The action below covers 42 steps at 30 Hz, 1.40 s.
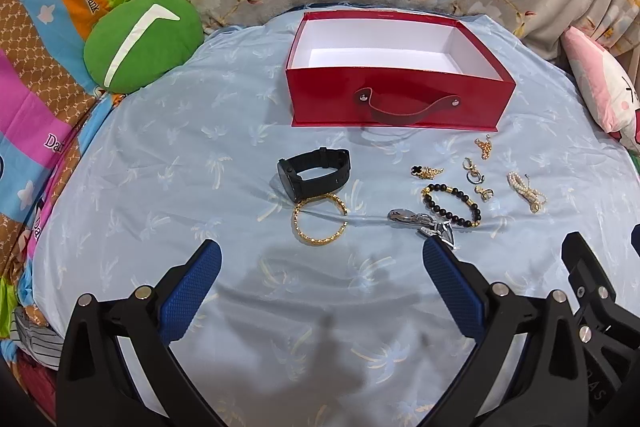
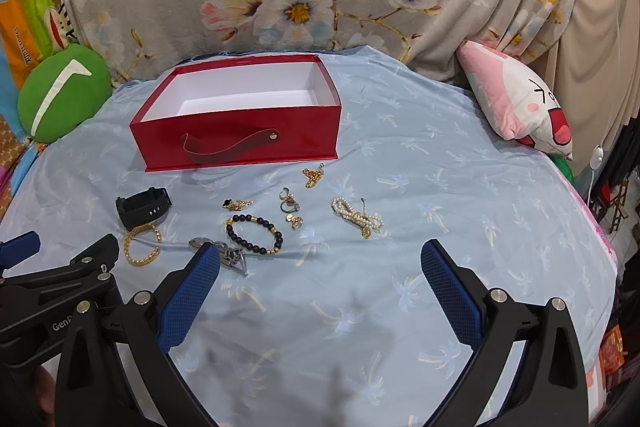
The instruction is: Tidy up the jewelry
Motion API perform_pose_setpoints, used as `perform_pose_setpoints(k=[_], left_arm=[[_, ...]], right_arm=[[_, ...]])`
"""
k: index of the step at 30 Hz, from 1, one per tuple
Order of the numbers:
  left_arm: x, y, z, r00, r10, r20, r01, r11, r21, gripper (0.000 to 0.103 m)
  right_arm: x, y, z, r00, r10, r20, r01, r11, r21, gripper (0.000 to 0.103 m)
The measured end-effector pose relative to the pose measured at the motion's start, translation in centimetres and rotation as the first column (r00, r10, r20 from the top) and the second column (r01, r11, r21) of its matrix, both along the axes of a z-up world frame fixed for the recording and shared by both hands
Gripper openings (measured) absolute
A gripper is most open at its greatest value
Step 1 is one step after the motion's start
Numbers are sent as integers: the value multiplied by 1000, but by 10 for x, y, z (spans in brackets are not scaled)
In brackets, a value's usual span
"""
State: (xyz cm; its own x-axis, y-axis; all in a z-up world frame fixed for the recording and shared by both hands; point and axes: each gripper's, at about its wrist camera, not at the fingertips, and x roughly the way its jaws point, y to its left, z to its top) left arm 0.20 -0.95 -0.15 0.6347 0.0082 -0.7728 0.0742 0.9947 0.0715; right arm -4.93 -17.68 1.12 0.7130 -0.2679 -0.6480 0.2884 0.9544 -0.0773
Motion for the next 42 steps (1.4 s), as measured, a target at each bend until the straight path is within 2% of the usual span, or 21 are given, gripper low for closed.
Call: perform_pose_setpoints(k=[12, 42], left_arm=[[-2, -1, -5, 1000, 14, 14, -14, 1000, 28, 98], [-6, 2, -9, 1000, 25, 0, -25, 999, 28, 98]], right_arm=[[0, -4, -6, 1000, -6, -18, 6, 1000, 15, 98], [-1, 2, -11, 1000, 0, -28, 1, 1000, 19, 98]])
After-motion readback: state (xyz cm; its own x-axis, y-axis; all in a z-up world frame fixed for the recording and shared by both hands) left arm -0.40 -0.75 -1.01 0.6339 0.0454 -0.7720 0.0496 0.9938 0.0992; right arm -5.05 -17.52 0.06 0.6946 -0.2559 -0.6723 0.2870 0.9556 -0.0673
